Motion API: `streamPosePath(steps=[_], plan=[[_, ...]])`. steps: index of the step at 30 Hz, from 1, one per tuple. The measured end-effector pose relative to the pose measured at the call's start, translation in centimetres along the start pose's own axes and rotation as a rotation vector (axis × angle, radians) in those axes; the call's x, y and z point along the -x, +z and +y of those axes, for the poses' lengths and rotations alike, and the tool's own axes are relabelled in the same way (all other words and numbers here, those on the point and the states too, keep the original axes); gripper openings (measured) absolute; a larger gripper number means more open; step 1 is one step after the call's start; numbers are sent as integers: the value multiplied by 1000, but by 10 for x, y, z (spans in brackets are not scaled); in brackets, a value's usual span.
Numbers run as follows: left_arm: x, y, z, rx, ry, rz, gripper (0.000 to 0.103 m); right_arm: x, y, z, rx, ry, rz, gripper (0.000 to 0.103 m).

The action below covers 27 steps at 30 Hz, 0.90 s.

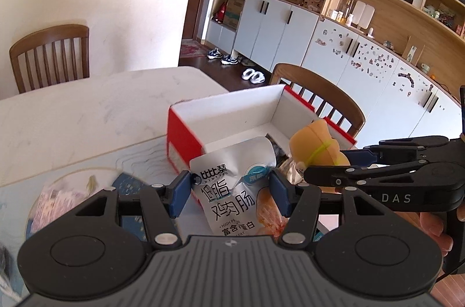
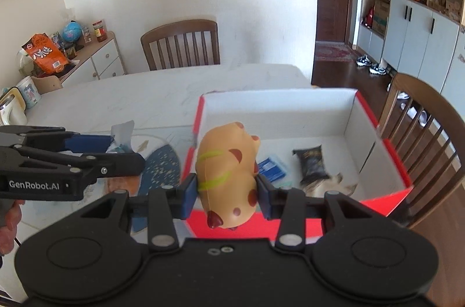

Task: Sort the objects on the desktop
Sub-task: 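Carry the toy pig and white pouch with both grippers over the red box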

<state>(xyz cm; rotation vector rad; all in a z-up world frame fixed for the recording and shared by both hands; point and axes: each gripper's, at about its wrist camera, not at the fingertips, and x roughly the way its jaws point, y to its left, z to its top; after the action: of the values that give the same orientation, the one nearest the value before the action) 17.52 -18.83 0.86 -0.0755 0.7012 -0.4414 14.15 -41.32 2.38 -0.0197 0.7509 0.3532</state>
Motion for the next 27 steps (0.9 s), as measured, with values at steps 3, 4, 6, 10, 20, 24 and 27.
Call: streamPosePath(steps=[3, 4, 6, 10, 20, 24, 27], plan=[[-5, 10, -7, -23, 6, -11, 58, -1, 6, -11, 8, 1, -5, 42], [-7, 14, -9, -31, 7, -14, 58, -2, 8, -14, 11, -3, -5, 42], [-12, 21, -12, -43, 11, -19, 58, -4, 11, -19, 14, -3, -7, 42], [-25, 36, -16, -42, 3, -13, 58, -7, 14, -28, 23, -8, -13, 42], [-73, 71, -23, -96, 6, 28, 58, -29, 22, -50, 41, -30, 31, 42], [-93, 77, -31, -157, 31, 37, 58, -38, 22, -53, 51, -33, 57, 42], [-108, 79, -33, -179, 44, 55, 58, -44, 21, -57, 56, -40, 68, 42]])
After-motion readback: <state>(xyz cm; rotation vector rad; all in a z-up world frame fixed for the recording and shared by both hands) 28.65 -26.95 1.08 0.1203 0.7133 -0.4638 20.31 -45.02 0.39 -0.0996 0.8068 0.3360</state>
